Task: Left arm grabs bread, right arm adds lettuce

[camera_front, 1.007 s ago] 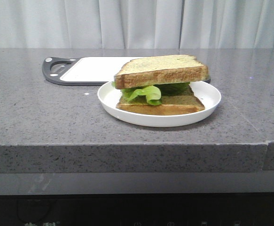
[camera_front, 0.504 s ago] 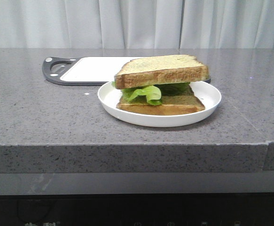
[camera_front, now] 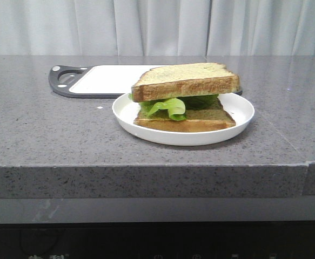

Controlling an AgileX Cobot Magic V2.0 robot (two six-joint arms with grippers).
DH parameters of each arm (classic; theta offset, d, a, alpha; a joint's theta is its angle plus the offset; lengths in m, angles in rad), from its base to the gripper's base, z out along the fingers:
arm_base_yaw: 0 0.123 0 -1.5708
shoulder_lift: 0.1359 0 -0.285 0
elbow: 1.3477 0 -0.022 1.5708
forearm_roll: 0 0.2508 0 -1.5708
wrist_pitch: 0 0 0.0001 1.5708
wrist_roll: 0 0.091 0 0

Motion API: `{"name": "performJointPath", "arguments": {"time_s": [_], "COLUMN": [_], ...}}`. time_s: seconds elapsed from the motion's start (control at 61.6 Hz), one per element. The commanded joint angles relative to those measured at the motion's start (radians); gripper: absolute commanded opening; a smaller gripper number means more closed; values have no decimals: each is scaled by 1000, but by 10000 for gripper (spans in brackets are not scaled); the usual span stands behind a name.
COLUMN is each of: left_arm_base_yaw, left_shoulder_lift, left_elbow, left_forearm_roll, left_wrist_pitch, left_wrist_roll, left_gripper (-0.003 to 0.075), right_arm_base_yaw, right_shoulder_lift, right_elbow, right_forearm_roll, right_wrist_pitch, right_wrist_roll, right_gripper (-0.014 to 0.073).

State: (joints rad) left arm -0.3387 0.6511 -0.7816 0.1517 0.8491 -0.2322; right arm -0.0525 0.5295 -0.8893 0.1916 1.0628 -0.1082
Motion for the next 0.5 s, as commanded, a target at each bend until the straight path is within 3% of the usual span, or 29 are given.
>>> {"name": "performJointPath", "arguments": {"time_s": [0.0, 0.244, 0.487], "left_arm_base_yaw": [3, 33, 181], "left_shoulder_lift": [-1, -43, -263], "left_elbow": [-26, -5, 285], "left_forearm_roll": [0, -2, -32], "left_wrist_pitch": [-79, -105, -454], "left_wrist_roll": [-11, -1, 3], "left_gripper": [-20, -20, -20], "right_arm_base_yaw": [-5, -5, -5], "right_shoulder_lift": [4, 4, 4], "right_elbow": [-19, -19, -19], "right_forearm_roll": [3, 3, 3], "right_wrist_pitch": [-58, -58, -58], "right_wrist_roll": [0, 0, 0], "right_gripper": [-118, -118, -118]}}
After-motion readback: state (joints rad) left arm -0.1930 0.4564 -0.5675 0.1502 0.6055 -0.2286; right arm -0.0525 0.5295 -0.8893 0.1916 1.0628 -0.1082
